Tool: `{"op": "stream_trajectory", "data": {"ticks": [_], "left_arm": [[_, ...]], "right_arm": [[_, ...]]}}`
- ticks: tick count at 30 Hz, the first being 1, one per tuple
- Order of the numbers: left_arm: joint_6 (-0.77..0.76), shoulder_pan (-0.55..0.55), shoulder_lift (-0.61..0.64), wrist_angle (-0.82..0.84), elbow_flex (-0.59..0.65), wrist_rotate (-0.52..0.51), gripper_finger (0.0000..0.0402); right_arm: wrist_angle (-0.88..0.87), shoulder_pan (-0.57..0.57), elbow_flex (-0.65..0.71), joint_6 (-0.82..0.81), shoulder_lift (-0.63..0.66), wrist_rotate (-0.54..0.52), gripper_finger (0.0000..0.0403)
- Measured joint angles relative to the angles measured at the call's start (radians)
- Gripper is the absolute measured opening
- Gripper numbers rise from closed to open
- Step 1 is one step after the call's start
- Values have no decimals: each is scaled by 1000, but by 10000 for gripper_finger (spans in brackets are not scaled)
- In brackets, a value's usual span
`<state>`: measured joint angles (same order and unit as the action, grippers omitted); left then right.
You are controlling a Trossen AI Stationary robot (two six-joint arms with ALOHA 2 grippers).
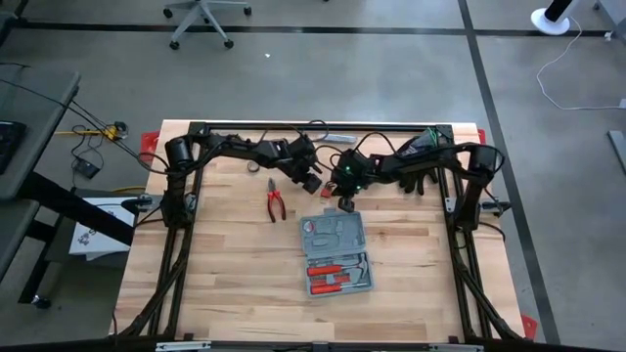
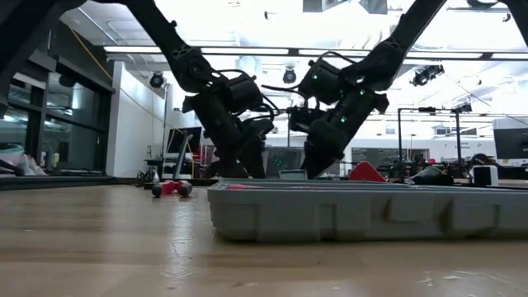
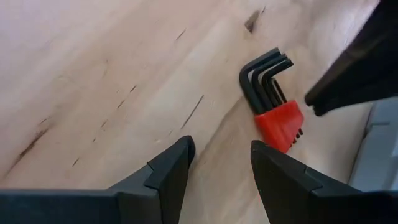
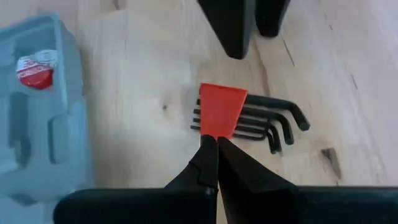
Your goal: Prefit tool cases
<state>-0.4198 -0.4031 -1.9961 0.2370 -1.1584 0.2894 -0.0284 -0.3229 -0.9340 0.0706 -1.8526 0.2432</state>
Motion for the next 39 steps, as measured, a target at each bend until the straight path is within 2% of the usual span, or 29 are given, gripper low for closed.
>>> {"op": "stream_trajectory", "data": {"ticks": [5, 10, 13, 17, 39], "left_arm": [[-27, 12, 0, -42, 4, -2, 165], [-267, 15, -2, -79, 6, 3, 165], [-336, 17, -2, -88, 6, -38, 165], [-330, 18, -2, -101, 6, -67, 165], [-329, 21, -2, -108, 6, -88, 165]], "right_arm": [[-4, -4, 0, -3, -26, 0, 0], [-4, -3, 0, -16, -23, 0, 0], [-3, -3, 0, -4, -23, -1, 0], [5, -3, 0, 8, -23, 0, 0], [19, -4, 0, -6, -22, -4, 0]]}}
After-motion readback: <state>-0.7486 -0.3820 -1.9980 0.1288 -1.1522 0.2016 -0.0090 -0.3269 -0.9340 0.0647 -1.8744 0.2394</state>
